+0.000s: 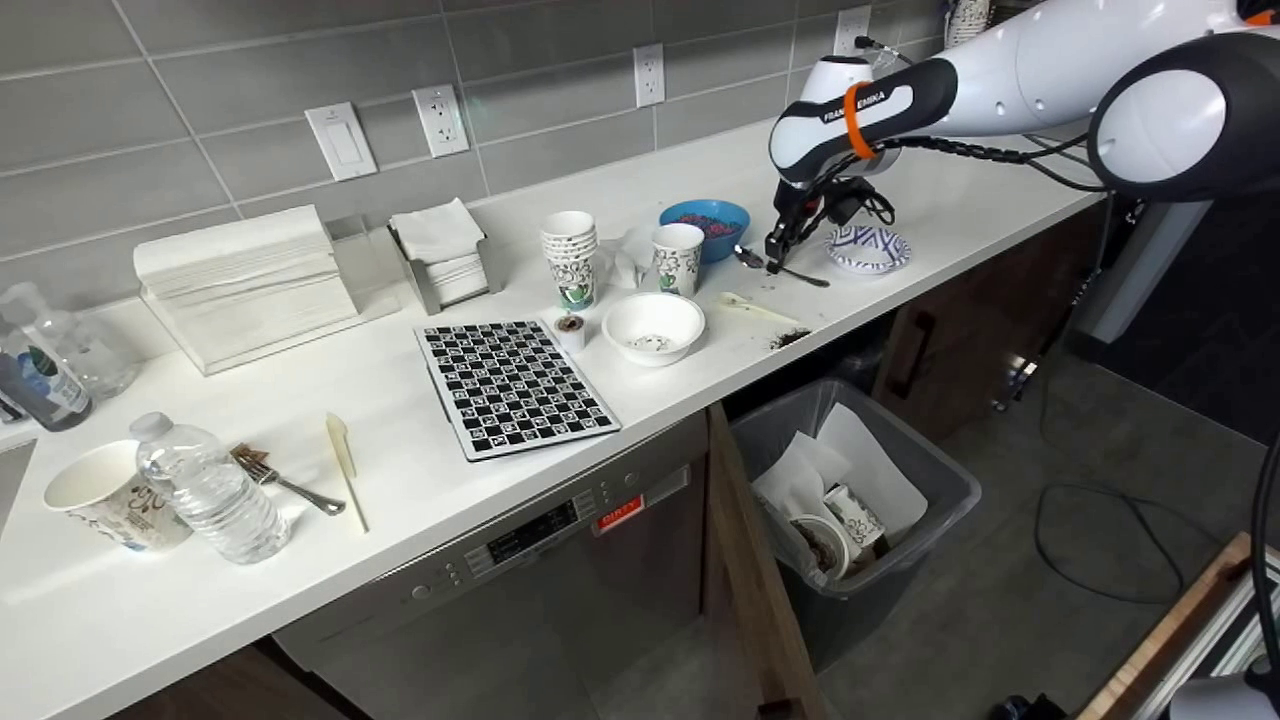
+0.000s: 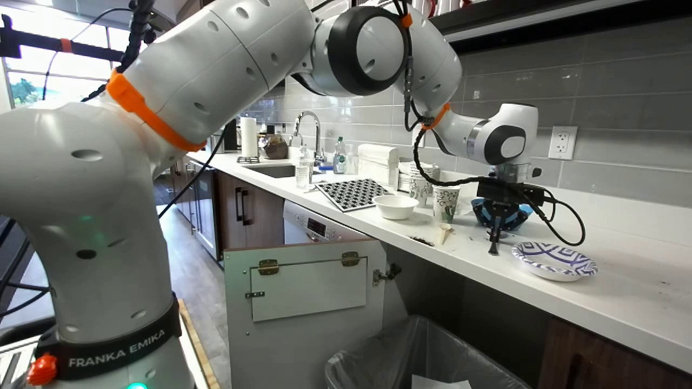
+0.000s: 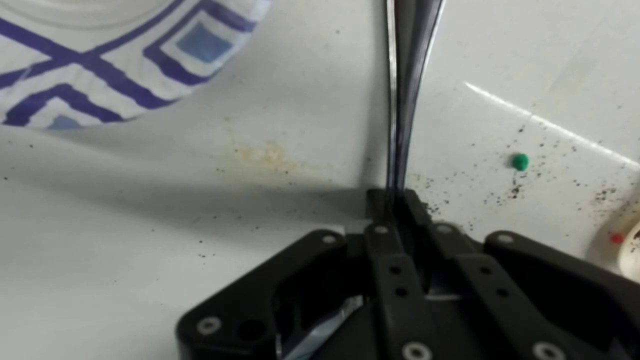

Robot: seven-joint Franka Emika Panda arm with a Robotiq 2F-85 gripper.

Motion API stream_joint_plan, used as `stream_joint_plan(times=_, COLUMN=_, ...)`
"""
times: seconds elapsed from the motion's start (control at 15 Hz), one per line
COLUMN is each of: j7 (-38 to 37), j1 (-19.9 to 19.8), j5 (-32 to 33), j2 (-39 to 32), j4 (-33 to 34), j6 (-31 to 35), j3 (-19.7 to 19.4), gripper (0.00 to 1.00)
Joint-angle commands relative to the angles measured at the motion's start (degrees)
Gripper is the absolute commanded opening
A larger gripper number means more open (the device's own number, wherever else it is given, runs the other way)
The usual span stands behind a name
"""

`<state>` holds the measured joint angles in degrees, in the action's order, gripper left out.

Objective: Pick up some cereal from the blue bowl and place it on the silver spoon then pour the cereal from the spoon into the bin.

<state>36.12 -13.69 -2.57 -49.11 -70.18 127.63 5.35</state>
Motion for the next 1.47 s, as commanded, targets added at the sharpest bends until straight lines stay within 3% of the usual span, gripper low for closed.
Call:
stream_joint_plan(times=0.0, j7=-0.28, j1=0.67, j5=0.48, j2=-1.81, j4=2.48, j6=-2.13, j3=-0.54, gripper=0.02)
stream_joint_plan(times=0.8, j7=0.56, j1=2.17, j5=6.07, j2=4.41, j4=-5.32, j6=-1.33, j3=-2.51, gripper=0.02)
stream_joint_plan(times=1.4, j7=5.87, j1=1.98, j5=7.46, j2=10.99, j4=-14.49, j6=1.58, j3=-2.08, gripper=0.02)
